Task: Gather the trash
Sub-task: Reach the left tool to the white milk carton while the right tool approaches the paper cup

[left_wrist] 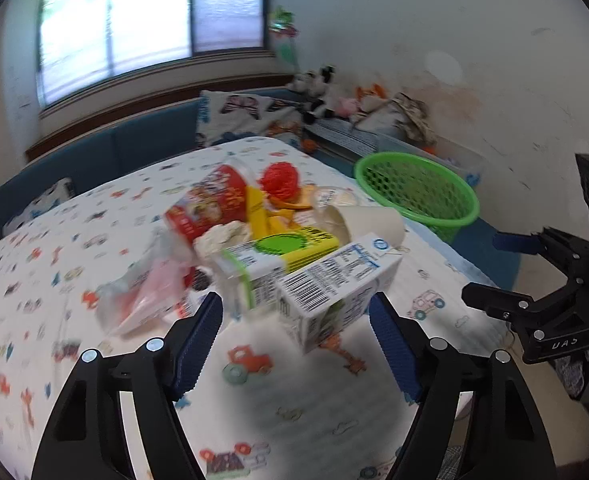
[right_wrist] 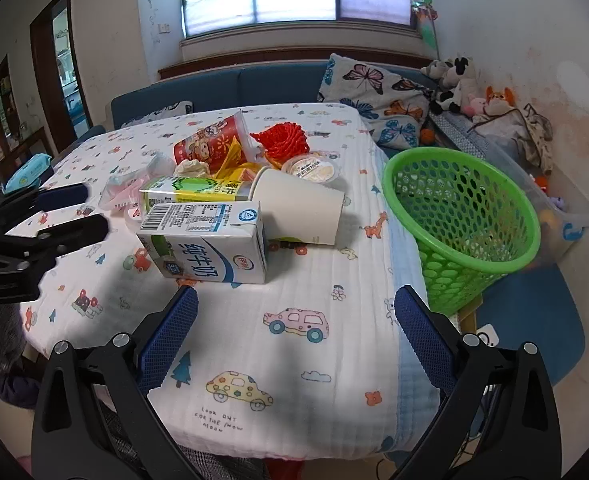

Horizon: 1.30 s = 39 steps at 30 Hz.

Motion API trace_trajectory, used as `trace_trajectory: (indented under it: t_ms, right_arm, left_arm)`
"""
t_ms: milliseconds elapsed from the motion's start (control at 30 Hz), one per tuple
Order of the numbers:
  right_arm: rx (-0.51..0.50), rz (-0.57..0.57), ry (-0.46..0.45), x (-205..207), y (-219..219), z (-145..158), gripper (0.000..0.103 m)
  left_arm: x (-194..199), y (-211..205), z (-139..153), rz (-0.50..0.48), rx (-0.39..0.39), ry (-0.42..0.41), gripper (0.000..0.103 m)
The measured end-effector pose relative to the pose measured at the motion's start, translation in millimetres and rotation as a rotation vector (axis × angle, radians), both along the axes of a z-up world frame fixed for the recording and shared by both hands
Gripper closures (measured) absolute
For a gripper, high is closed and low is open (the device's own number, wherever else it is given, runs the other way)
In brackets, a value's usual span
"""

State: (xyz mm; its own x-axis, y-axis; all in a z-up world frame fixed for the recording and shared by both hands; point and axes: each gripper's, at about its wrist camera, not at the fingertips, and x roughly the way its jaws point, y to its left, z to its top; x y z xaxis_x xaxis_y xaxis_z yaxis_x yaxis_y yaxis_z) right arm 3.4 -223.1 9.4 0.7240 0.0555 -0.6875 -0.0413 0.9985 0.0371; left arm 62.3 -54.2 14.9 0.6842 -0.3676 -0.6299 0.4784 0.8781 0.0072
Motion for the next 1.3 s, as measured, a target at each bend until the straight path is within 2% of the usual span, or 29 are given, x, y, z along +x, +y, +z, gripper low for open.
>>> trace_trajectory:
  t_ms: [100, 400, 567, 767, 867, 1000, 1033, 1133, 1300]
  right_arm:
    - [-0.001, -0.002, 0.007, 3.8, -5.1, -1.4, 0.006]
    - [0.001, -0.004, 0.025, 14.7, -15.5, -5.2, 0.006]
    - [0.007, -0.009, 0.040, 20.8, -19.5, -9.5, 0.006]
    - [0.010, -0.007, 0.050, 26.4, -21.0, -13.4, 0.006]
    - [0.011, -0.005, 0.055, 27.8, -20.9, -15.2, 0.006]
    - [0.010, -0.007, 0.059, 27.8, -22.6, -16.5, 0.006]
    - [0.010, -0.009, 0.060, 27.6, -23.8, -17.0, 0.006]
    - [0.014, -0.008, 0.067, 28.4, -25.8, -18.5, 0.006]
    - [0.019, 0.015, 0.074, 29.7, -26.5, -19.3, 0.006]
  left_arm:
    - [13.3, -16.8, -3.0, -0.113, 0.021, 0.018, 0.030]
    - [48.9, -54.4, -19.3, -0.304, 0.122, 0.067, 0.030]
    - [58.4, -66.2, -28.7, -0.363, 0.179, 0.085, 0.030]
    - [64.9, -70.4, -33.5, -0.400, 0.189, 0.098, 0.030]
    - [68.0, -70.9, -34.1, -0.430, 0.170, 0.126, 0.030]
    - [67.1, -75.4, -38.0, -0.449, 0.193, 0.126, 0.039]
    - [65.8, -76.1, -37.8, -0.461, 0.189, 0.131, 0.045]
    - [61.7, -78.2, -37.5, -0.491, 0.184, 0.135, 0.048]
    - [60.0, -85.6, -46.7, -0.502, 0.233, 0.151, 0.048]
